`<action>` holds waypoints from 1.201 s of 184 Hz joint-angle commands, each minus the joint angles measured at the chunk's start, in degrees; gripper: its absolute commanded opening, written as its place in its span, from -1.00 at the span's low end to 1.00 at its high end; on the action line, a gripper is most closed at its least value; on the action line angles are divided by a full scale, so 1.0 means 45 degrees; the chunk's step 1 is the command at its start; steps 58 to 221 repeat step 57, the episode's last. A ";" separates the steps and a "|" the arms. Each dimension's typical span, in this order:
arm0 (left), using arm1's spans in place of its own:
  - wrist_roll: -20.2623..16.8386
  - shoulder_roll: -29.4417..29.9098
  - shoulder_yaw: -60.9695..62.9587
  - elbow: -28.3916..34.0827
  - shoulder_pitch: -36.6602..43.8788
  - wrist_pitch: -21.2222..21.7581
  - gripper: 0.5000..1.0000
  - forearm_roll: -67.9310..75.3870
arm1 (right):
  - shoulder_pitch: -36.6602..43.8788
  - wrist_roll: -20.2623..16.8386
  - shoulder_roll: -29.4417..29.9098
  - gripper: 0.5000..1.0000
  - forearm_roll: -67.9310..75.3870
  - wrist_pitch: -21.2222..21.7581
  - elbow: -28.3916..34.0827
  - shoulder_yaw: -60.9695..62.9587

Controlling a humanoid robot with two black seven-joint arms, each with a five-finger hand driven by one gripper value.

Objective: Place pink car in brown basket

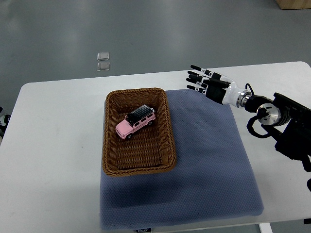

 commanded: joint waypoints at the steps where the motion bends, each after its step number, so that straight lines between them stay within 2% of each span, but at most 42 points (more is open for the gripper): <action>1: 0.0000 0.0000 -0.0005 0.0003 0.0000 0.0000 1.00 0.0000 | -0.0070 0.0304 0.0023 0.59 -0.0012 -0.0112 -0.0010 0.0016; 14: 0.0000 0.0000 -0.0005 0.0003 0.0000 0.0000 1.00 0.0000 | -0.0090 0.0402 0.0023 0.66 -0.0012 -0.0092 -0.0010 -0.0003; 221: 0.0000 0.0000 0.0015 -0.0017 0.0000 0.0000 1.00 0.0000 | -0.0090 0.0441 -0.0055 0.66 -0.0051 -0.0053 -0.0010 -0.0003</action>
